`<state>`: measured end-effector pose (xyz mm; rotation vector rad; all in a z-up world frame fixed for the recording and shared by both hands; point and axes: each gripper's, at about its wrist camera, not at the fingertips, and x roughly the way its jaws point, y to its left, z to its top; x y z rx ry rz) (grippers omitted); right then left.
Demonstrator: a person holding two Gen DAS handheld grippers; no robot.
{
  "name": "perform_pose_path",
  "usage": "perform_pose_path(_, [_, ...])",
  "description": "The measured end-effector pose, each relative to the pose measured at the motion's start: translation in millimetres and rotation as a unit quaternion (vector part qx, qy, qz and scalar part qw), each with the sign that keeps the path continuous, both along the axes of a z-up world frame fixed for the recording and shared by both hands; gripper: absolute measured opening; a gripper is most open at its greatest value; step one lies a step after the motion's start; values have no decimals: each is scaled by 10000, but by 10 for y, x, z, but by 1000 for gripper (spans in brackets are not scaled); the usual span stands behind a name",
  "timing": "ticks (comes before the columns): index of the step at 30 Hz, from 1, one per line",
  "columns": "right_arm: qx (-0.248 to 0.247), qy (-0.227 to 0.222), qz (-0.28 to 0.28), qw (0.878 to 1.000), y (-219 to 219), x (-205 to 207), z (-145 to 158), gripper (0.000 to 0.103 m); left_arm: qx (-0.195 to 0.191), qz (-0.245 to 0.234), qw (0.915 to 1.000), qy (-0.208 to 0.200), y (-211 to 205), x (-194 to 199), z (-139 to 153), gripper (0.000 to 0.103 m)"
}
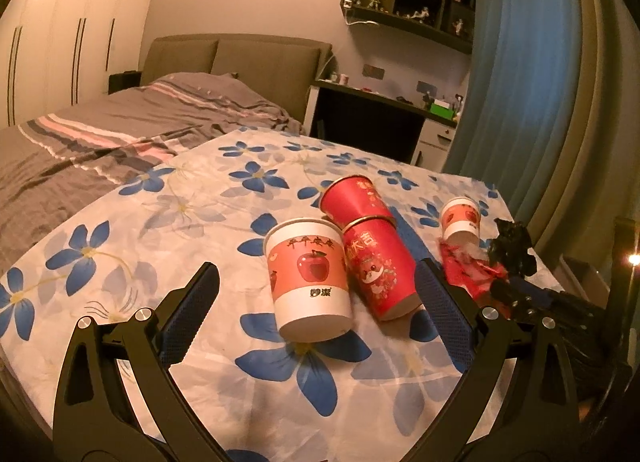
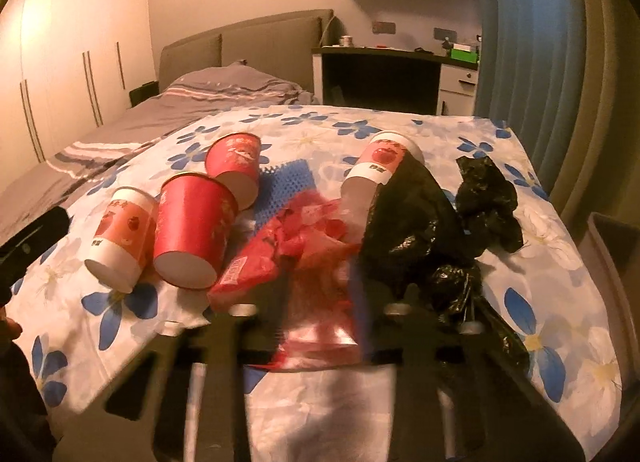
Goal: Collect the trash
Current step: 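Grasp the red plastic bag with the right gripper, then grasp the white apple-print cup with the left gripper while the right lifts the red bag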
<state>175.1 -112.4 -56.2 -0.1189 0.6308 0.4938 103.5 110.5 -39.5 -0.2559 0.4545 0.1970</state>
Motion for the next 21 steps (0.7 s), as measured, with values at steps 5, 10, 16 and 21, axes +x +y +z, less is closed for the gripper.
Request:
perform_pose_path(5, [127,-113,163,9997,-36,-95,49,2,-4,-43,10000,51,-4,14,-26,96])
perform_pose_path(10, [366,-350,210,9985,-138,-244,204,2,-44,-90,9999,117,17,50,-48,96])
perform_pose_path(16, [651,-543,146,9963,-294,-349,369,2,-152,-102,9995,264,107,180,-91,93])
perform_pose_path(21, [788,-652,98,9947,-388,-386,460,2,-248,-213,9976,610,150,351,-203,86])
